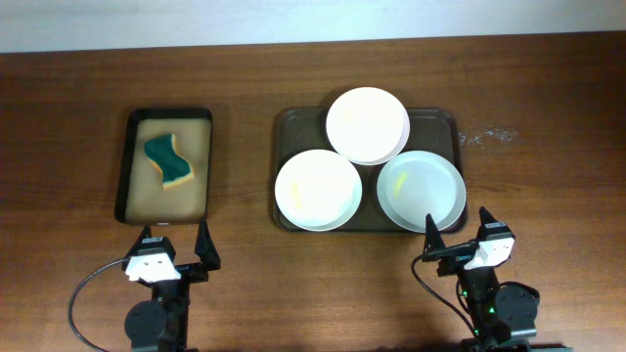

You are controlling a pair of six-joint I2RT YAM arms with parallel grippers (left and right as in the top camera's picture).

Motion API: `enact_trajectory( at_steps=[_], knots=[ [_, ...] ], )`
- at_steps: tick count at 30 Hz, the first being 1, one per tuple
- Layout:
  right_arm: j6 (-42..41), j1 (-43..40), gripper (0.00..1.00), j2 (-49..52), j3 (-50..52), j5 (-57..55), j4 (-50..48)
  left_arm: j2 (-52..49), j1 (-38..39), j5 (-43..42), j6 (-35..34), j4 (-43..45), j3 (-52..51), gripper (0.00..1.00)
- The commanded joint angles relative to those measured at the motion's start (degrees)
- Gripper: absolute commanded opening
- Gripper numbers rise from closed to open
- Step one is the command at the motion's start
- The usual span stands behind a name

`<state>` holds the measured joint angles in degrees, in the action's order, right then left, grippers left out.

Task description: Clean dirty plates on tray and stack at the side

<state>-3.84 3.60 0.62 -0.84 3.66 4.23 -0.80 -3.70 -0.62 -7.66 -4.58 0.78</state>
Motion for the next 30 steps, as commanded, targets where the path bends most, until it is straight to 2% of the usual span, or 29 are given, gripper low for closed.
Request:
enact_trajectory(
  at_steps=[1, 5, 6, 9, 11, 12, 14, 16, 17, 18, 21, 25, 27, 30],
  knots=[
    [0.4, 0.5, 0.98, -0.2, 0.5, -0.7, 0.0, 0.4, 0.3, 0.6, 0.9, -0.2, -0.2, 0.99],
    [0.4, 0.5, 0.98, -0.2, 0.5, -0.7, 0.0, 0.4, 0.3, 0.6, 0.9, 0.2, -0.3, 0.99],
    [0.4, 0.5, 0.98, -0.2, 0.5, -0.7, 0.0, 0.4, 0.4, -1.8, -0.8, 1.6, -0.2, 0.99],
    [0.4, 0.5, 0.98, -0.2, 0.5, -0.7, 0.0, 0.4, 0.6, -32.9, -19.4, 2.6, -0.2, 0.99],
    [0.4, 0.5, 0.98, -0.2, 0.5, -0.7, 0.0, 0.4, 0.6, -36.9, -20.2, 4.4, -0.2, 0.99],
    [0.4, 0.5, 0.98, -0.2, 0.5, -0.7, 0.0, 0.4, 0.6, -41.5, -21.2, 12.3, -0.1, 0.99],
    [0.4, 0.5, 0.98, -0.2, 0.5, -0.7, 0.0, 0.4, 0.5, -42.7, -21.2, 28.1, 1.6, 0.99],
    [0.4, 0.5, 0.98, -0.2, 0.5, -0.7, 0.0, -0.2, 0.5, -35.7, -19.8, 27.7, 7.3, 0.99],
    [0.4, 0.5, 0.98, -0.2, 0.5, -0.7, 0.0, -1.4, 0.6, -33.7, -16.4, 24.5, 11.2, 0.99],
    [0.4, 0.5, 0.98, -0.2, 0.5, -0.7, 0.0, -4.8, 0.5, -33.3, -9.6, 17.3, 18.7, 0.99],
    [0.4, 0.5, 0.98, -0.2, 0.5, -0.7, 0.0, -19.0, 0.6, -27.3, -4.5, -10.1, 39.1, 0.99],
    [0.4, 0.5, 0.98, -0.2, 0.5, -0.7, 0.0, -46.0, 0.6, -27.4, 7.2, -49.5, 68.7, 0.99],
    [0.4, 0.5, 0.98, -0.2, 0.5, -0.7, 0.0, -54.6, 0.6, -26.8, 8.0, -52.0, 73.5, 0.99],
    [0.4, 0.5, 0.98, -0.2, 0.5, -0.7, 0.0, -67.7, 0.5, -15.9, 2.9, -56.8, 78.6, 0.99]
  ],
)
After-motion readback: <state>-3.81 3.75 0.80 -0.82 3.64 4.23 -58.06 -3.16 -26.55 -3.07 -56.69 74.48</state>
